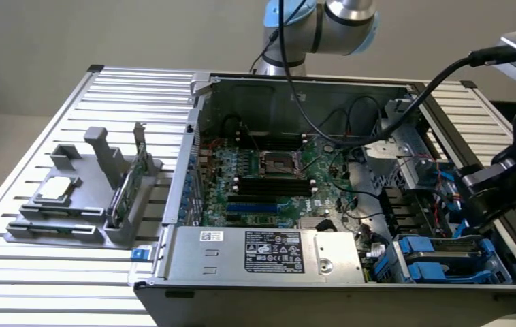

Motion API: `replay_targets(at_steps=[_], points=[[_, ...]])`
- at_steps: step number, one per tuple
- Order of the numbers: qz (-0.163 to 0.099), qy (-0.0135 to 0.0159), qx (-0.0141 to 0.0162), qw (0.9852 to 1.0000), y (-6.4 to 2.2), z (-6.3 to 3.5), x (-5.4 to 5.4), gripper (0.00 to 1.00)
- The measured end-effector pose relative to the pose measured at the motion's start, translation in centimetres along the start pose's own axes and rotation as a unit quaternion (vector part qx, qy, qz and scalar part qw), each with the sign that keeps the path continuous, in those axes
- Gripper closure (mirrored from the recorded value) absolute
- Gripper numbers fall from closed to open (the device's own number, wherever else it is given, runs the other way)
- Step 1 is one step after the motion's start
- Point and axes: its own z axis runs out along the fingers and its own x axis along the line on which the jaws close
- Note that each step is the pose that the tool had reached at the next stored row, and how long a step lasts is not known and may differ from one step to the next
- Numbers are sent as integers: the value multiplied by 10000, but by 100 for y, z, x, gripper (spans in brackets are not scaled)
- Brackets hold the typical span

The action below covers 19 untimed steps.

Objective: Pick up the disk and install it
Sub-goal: 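Insert the first disk wire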

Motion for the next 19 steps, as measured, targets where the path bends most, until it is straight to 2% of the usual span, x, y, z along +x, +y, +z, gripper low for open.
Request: replay_targets(at_steps=[5, 9, 14, 19], points=[[414, -39, 19, 9991, 0, 5, 1, 78], [751, -70, 42, 9971, -1, 12, 1, 78], [1196, -110, 79, 9927, -2, 28, 3, 78], [1645, -150, 124, 9862, -4, 49, 5, 78]])
